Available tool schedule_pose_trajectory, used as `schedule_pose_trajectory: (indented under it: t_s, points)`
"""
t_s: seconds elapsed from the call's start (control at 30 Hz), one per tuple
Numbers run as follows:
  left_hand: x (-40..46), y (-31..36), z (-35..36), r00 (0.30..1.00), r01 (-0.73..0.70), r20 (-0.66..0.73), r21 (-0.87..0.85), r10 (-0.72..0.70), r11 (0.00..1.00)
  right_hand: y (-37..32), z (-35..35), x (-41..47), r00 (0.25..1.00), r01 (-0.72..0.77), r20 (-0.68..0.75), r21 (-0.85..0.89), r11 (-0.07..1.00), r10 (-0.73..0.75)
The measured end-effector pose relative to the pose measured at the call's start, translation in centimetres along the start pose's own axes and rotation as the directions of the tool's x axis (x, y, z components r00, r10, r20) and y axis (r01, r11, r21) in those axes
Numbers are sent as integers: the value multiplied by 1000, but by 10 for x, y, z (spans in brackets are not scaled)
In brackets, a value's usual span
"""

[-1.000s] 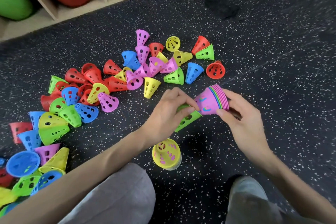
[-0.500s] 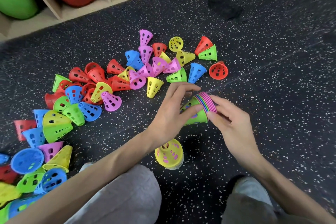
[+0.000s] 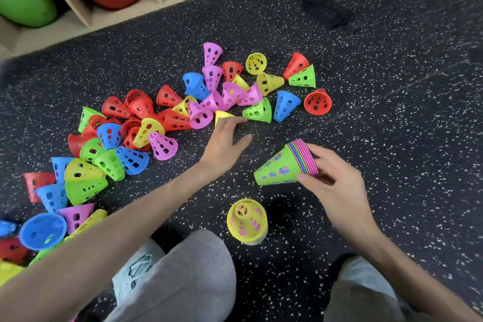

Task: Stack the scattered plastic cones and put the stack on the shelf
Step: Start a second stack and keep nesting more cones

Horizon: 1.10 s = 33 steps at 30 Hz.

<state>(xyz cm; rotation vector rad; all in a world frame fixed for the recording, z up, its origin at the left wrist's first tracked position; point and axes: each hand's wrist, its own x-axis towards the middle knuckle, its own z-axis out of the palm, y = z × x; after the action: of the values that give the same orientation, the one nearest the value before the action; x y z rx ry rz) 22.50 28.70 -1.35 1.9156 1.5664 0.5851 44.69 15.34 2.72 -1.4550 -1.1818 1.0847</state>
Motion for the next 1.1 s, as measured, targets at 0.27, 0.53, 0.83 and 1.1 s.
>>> schedule_pose_trajectory:
  t_s: [0.27, 0.53, 0.83, 1.1]
  points:
    - [40, -35, -9, 980, 62, 167, 279, -111, 958, 2, -12, 0, 999, -37, -33, -25, 999, 36]
    - [36, -41, -11, 997, -27, 73, 299, 6, 954, 3, -12, -2, 998, -45, -36, -31, 999, 44]
    - [28, -48, 5, 959, -84, 283, 273, 3, 958, 6, -14, -2, 997, -62, -40, -11, 998, 61]
    - [10, -44, 17, 960, -71, 278, 186, 17, 980, 7, -16, -2, 997, -45, -70, -40, 998, 42]
